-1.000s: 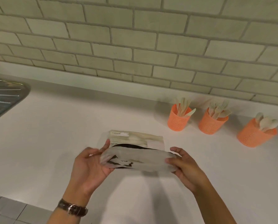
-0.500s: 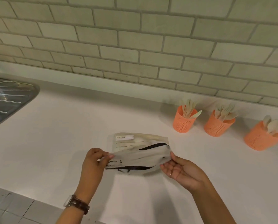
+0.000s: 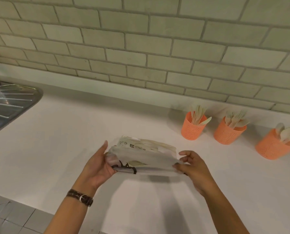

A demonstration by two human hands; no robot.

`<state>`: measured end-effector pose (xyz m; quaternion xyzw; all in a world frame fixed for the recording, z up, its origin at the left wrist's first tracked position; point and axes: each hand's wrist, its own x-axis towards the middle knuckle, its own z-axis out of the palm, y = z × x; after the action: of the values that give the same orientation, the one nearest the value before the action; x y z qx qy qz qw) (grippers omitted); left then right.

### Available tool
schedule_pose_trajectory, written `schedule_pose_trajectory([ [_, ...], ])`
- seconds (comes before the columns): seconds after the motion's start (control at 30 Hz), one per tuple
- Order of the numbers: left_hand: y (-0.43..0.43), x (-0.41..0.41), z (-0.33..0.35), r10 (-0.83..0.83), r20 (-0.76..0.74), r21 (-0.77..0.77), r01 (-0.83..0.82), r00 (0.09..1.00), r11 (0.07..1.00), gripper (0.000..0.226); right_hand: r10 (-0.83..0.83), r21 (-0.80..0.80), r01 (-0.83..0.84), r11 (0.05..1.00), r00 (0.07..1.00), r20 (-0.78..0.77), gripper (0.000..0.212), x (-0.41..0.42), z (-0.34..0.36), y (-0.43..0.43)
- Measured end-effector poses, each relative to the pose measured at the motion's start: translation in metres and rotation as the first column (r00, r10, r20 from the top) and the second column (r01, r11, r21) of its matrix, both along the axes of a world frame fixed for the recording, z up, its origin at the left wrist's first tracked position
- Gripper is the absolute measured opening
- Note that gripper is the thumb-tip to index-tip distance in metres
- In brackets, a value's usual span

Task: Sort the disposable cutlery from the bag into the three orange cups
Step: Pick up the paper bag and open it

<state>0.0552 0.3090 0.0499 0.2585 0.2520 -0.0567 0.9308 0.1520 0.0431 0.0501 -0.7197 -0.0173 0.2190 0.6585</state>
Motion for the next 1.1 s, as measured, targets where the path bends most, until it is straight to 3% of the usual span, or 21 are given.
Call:
schedule_pose_trajectory([
  [0.1,-0.011,-0.001,0.014,-0.038,0.054,0.408,0.013,0.998,0.913,0.053,-0.118,-0.226,0.180,0.957,0.958,0.261,0.017,0.009,-0.003,0.003],
  [0.17,-0.009,-0.002,0.008,0.016,0.096,0.551,-0.067,0.995,0.832,0.061,-0.093,-0.304,0.200,0.931,0.939,0.331,0.020,0.015,-0.001,0.000],
  [0.2,-0.005,-0.004,0.006,0.033,0.137,0.570,-0.106,0.990,0.815,0.063,-0.109,-0.270,0.181,0.946,0.959,0.262,0.021,0.019,0.001,-0.003],
  [0.27,-0.001,-0.008,0.008,0.021,0.216,0.659,-0.161,0.976,0.735,0.049,-0.099,-0.050,0.097,0.994,0.994,-0.043,0.017,0.025,0.008,-0.007],
  [0.3,0.002,-0.010,0.006,0.010,0.222,0.751,-0.177,0.975,0.636,0.039,-0.029,0.119,0.058,0.991,0.971,-0.238,0.012,0.026,0.011,-0.008],
  [0.33,0.002,-0.010,0.005,0.020,0.198,0.861,-0.184,0.980,0.475,0.034,0.064,0.285,0.055,0.957,0.918,-0.392,0.007,0.026,0.013,-0.008],
  [0.4,0.005,-0.013,-0.004,0.077,0.128,0.987,-0.135,0.989,0.087,0.043,0.196,0.493,0.101,0.864,0.835,-0.515,0.035,0.022,0.012,-0.003],
  [0.47,0.008,-0.014,-0.014,0.082,0.065,0.978,-0.047,0.994,-0.204,0.044,0.255,0.585,0.167,0.793,0.782,-0.568,0.056,0.019,0.007,0.004],
  [0.53,0.011,-0.012,-0.027,0.065,0.012,0.926,0.013,0.998,-0.377,0.034,0.257,0.583,0.200,0.788,0.753,-0.605,0.051,0.015,0.006,0.011],
  [0.57,0.010,-0.009,-0.030,0.077,-0.017,0.924,0.045,0.997,-0.380,0.033,0.236,0.559,0.211,0.802,0.748,-0.620,0.042,0.014,0.007,0.015],
  [0.67,-0.004,-0.003,-0.019,0.111,-0.091,0.981,0.108,0.990,-0.161,0.025,0.184,0.486,0.195,0.852,0.759,-0.625,0.027,0.014,0.003,0.020],
  [0.73,-0.006,0.000,-0.009,0.054,-0.110,0.989,0.104,0.992,0.101,0.018,0.152,0.447,0.177,0.877,0.780,-0.607,0.016,0.014,0.002,0.020],
  [0.8,0.000,0.000,0.002,-0.038,-0.096,0.891,0.103,0.995,0.442,0.016,0.114,0.417,0.164,0.894,0.816,-0.567,0.013,0.016,0.000,0.016],
  [0.9,0.010,0.002,0.012,-0.081,-0.093,0.617,0.122,0.992,0.777,0.024,0.150,0.413,0.039,0.910,0.898,-0.415,0.016,0.019,-0.001,0.004],
  [1.0,0.006,0.004,0.016,-0.068,-0.033,0.279,0.075,0.997,0.957,0.030,0.105,0.203,-0.056,0.978,0.965,-0.240,0.021,0.021,-0.002,-0.003],
  [1.1,-0.003,0.009,0.016,-0.003,0.042,0.041,0.001,0.999,0.999,0.030,-0.035,0.063,0.043,0.997,0.991,-0.126,0.012,0.024,-0.002,0.002],
])
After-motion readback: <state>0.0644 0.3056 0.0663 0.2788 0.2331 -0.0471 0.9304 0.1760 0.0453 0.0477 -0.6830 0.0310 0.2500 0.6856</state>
